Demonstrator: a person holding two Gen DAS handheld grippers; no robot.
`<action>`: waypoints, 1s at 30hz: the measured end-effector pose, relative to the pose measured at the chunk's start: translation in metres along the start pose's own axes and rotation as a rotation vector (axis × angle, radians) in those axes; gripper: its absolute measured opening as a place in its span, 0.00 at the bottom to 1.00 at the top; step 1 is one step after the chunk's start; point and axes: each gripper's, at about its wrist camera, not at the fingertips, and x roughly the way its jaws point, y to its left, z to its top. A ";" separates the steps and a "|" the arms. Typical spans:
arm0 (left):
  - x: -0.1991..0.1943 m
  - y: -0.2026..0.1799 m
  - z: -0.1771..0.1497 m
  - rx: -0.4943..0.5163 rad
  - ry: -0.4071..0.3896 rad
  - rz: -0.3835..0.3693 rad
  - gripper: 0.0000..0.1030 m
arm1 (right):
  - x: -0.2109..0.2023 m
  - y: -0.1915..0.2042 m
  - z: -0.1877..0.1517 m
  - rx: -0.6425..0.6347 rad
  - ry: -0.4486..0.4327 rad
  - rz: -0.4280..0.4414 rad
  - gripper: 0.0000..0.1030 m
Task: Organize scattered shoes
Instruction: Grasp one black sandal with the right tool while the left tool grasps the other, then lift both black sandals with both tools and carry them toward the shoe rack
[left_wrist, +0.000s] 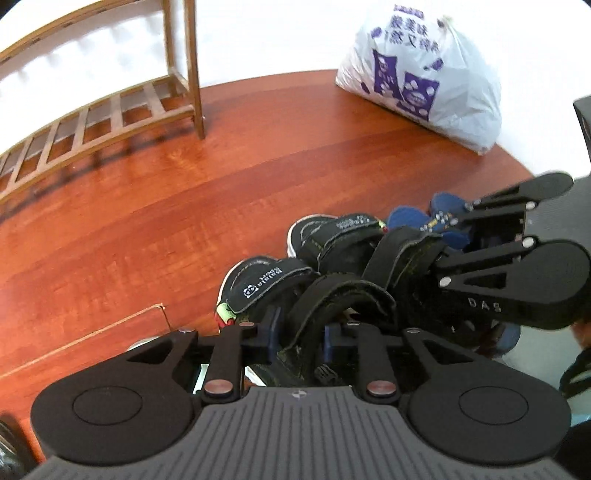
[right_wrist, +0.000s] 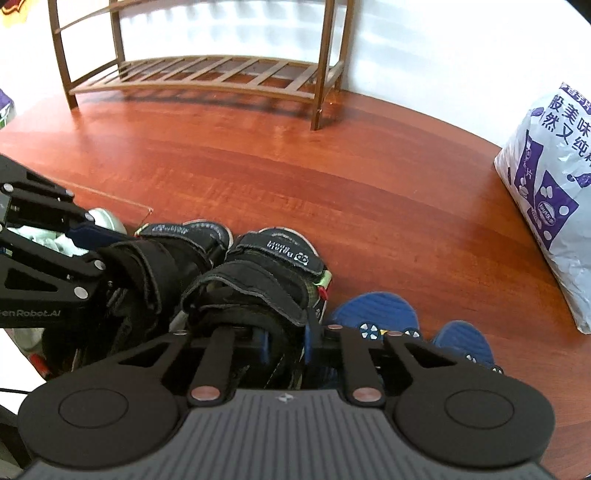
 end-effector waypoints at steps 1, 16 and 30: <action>-0.001 0.000 0.002 0.002 -0.009 0.004 0.22 | -0.001 -0.001 0.001 0.006 -0.006 0.004 0.16; -0.047 0.024 0.054 -0.091 -0.151 0.076 0.22 | -0.028 -0.014 0.081 0.069 -0.116 0.084 0.16; -0.096 0.080 0.124 -0.094 -0.276 0.165 0.22 | -0.041 -0.014 0.183 0.106 -0.199 0.158 0.16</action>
